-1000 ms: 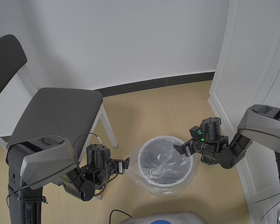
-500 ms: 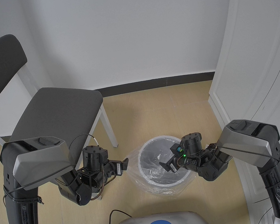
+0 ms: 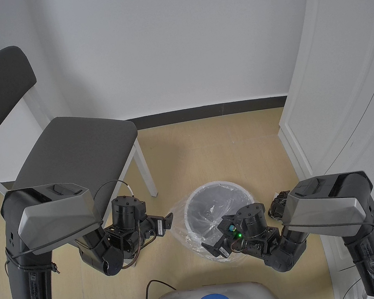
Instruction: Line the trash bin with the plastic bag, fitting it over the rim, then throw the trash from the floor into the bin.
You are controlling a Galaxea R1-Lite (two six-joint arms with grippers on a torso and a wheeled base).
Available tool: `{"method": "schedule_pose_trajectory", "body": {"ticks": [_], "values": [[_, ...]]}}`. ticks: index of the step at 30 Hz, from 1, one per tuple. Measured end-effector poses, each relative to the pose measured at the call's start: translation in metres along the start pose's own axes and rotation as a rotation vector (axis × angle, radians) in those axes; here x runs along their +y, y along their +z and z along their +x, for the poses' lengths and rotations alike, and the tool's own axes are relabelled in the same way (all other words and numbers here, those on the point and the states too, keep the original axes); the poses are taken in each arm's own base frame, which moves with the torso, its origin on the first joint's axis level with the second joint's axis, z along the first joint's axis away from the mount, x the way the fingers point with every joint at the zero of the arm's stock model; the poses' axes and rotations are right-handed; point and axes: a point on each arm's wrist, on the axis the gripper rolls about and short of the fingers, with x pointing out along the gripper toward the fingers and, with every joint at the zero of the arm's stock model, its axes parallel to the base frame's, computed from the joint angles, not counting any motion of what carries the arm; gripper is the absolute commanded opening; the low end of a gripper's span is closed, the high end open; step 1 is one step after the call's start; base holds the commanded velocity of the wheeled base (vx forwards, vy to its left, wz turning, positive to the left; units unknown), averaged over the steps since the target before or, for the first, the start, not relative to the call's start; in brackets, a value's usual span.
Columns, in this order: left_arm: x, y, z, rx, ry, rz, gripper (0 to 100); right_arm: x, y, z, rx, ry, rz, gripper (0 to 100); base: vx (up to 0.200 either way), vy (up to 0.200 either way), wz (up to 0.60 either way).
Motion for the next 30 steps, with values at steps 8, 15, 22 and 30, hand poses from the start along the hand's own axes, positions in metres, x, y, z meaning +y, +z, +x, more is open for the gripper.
{"method": "schedule_pose_trajectory", "body": {"ticks": [8,15,22,30], "values": [[-0.001,-0.004,0.001,0.011,-0.002,0.011,100,0.014,-0.010,-0.005,0.049,0.043,-0.049,100,0.000,0.000,0.00],[-0.002,-0.008,0.004,-0.015,-0.007,0.015,100,0.010,-0.009,-0.004,0.059,0.039,-0.040,100,0.000,0.000,0.00],[-0.002,-0.012,0.005,-0.022,-0.007,0.022,100,-0.004,0.011,-0.017,-0.097,-0.048,-0.029,100,0.000,0.000,0.00],[0.001,-0.012,0.005,-0.024,0.000,0.020,100,-0.014,0.013,-0.016,-0.126,-0.163,-0.012,100,0.000,0.000,0.00]]}}
